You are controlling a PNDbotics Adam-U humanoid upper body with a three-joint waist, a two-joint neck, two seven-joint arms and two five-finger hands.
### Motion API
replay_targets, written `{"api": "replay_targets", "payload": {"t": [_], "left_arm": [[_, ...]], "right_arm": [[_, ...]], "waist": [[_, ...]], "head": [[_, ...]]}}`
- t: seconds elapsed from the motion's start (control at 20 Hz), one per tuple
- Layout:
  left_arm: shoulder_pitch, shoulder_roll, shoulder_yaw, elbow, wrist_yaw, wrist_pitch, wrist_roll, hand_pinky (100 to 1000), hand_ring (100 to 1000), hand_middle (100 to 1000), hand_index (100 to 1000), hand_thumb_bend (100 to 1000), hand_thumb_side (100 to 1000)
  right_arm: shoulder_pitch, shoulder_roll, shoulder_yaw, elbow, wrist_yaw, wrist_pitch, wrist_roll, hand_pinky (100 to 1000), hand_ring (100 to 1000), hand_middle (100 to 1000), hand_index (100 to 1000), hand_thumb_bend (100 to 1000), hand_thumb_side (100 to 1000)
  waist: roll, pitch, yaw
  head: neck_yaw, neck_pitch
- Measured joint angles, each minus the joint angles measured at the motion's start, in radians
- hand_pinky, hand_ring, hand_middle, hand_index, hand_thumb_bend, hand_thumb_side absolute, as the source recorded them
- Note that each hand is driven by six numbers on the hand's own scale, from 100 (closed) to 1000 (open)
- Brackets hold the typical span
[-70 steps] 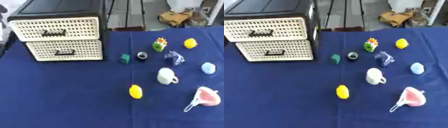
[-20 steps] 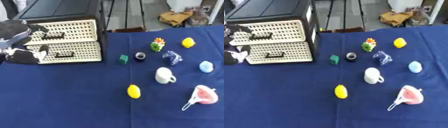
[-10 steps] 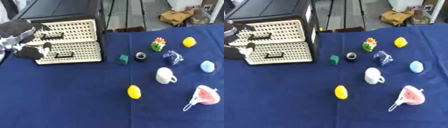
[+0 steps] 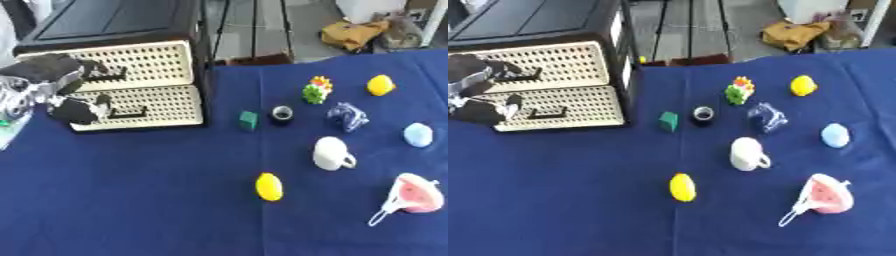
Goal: Pick up objects from table and place into drawer.
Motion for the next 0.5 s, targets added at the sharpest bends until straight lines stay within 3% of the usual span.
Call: {"api": "replay_targets", "payload": {"t": [0.5], "left_arm": [[-0.033, -0.022, 0.006, 0.101, -0.049, 0.003, 0.003, 100, 100, 100, 926, 100, 440]], "right_arm": [[-0.001, 0.000, 0.004, 0.000, 0.000, 0.001, 0.003, 607, 688, 634, 755, 100, 963]], "waist": [[0.007, 0.010, -0.012]], "head": [[0.009, -0.018]]}}
